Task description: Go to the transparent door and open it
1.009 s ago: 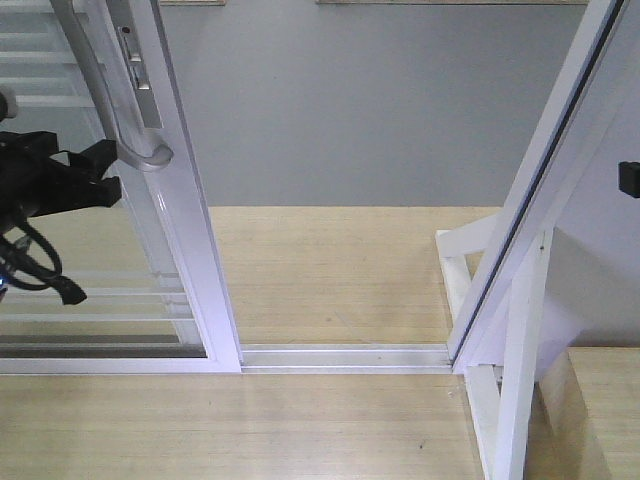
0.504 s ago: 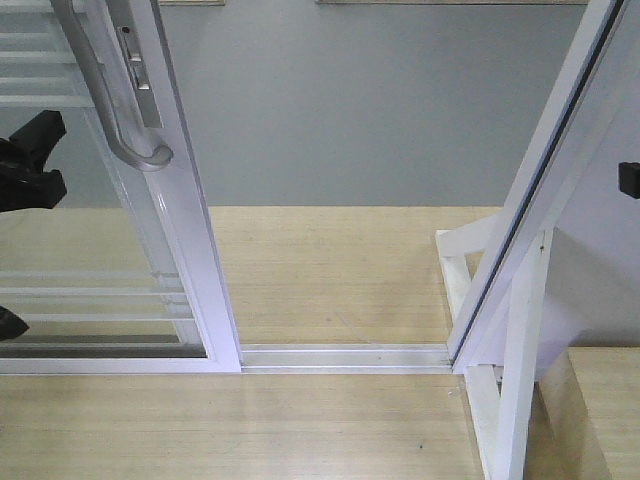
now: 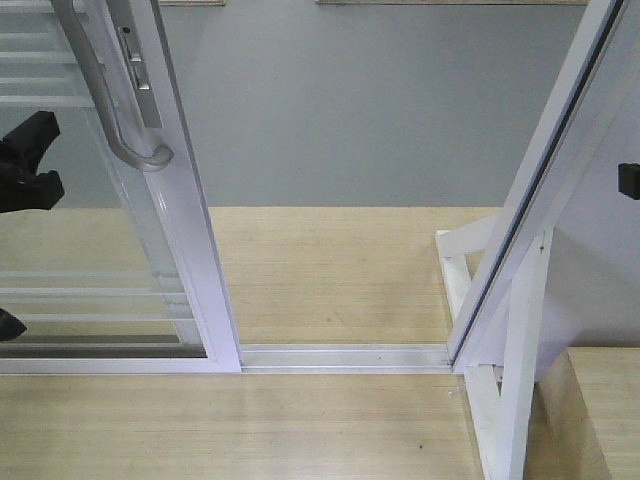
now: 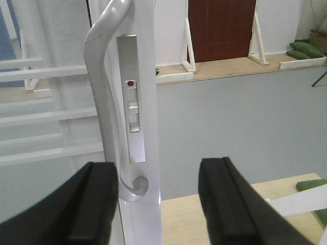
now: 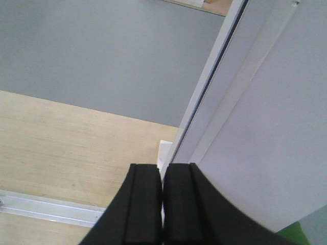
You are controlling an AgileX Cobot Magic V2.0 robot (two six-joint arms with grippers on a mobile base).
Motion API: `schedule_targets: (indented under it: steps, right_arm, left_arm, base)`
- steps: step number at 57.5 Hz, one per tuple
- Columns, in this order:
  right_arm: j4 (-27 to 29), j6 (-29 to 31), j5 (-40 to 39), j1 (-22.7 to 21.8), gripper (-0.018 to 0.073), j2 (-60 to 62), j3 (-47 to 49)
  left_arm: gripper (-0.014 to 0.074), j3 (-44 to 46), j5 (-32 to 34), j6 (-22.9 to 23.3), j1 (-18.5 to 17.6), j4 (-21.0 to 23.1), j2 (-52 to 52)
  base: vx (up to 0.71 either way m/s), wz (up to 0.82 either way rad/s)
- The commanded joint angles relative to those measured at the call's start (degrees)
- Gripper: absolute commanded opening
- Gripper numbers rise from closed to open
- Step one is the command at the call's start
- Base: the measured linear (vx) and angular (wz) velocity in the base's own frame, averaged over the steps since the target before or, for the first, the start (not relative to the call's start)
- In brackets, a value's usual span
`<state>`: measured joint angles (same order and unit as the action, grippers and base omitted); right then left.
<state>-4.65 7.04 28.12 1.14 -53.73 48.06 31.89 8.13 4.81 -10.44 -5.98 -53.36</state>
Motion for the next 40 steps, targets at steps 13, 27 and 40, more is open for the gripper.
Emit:
schedule_targets:
  steps: [13, 27, 40]
  right_arm:
    - [-0.6, 0.5, -4.2, -0.2, 0.0155, 0.8, 1.7]
    - [-0.6, 0.5, -4.2, -0.2, 0.0155, 0.8, 1.7]
    - [-0.6, 0.5, -4.2, -0.2, 0.0155, 0.8, 1.7]
  left_arm:
    - [0.04, -6.9, 4.3, -2.8, 3.3, 0.3, 15.7]
    - [0.0309, -14.3, 3.0, -3.0, 10.0, 0.4, 28.6]
    - [0.0115, -21.9, 0.2, -3.0, 13.2, 2.4, 40.2]
  base:
    - [0.0, 0.0]
    - [0.0, 0.0]
    - [0.0, 0.0]
